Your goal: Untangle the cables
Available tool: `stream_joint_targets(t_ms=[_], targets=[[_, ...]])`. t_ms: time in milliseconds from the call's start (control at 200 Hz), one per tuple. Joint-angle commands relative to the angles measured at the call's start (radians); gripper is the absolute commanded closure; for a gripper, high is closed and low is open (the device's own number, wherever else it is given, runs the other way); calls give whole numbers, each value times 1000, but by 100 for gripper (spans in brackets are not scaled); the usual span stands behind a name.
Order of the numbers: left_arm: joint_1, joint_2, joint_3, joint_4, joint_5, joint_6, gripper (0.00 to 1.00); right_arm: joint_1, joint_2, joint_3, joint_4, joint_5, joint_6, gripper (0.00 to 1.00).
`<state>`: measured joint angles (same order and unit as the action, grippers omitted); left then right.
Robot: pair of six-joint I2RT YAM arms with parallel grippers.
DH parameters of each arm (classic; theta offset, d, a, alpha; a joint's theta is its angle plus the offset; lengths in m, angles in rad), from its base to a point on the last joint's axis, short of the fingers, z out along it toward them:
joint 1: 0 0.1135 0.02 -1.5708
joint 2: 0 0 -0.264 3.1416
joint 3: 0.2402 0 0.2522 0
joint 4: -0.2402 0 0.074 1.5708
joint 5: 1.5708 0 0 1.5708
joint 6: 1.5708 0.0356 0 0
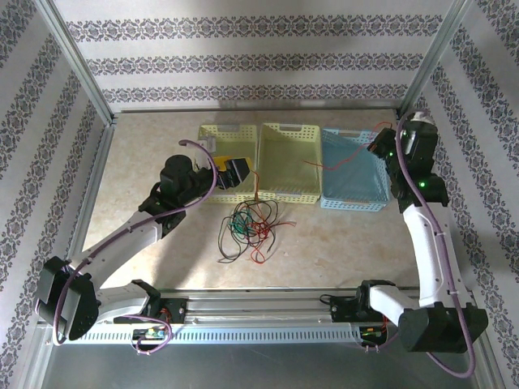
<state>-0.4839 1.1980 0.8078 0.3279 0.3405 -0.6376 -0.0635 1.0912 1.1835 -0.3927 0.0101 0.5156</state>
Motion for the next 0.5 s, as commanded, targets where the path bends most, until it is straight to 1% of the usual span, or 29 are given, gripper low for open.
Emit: stream_joint_targets(t_ms=[0, 130, 235, 360, 495], targets=[[7, -4, -8, -58, -61, -15, 9, -21, 23, 74, 51, -9, -41, 100], [7, 10, 8, -173, -142, 0, 9, -35, 47, 123, 66, 9, -62, 100], [7, 26, 16, -239, -183, 17, 8, -39, 70, 128, 66, 22, -83, 100], [4, 46, 11, -280, -227, 21, 7, -39, 111, 80, 69, 16, -80, 100], [2, 70, 6, -317, -273, 13, 6, -39, 172, -20, 75, -17, -51, 100]])
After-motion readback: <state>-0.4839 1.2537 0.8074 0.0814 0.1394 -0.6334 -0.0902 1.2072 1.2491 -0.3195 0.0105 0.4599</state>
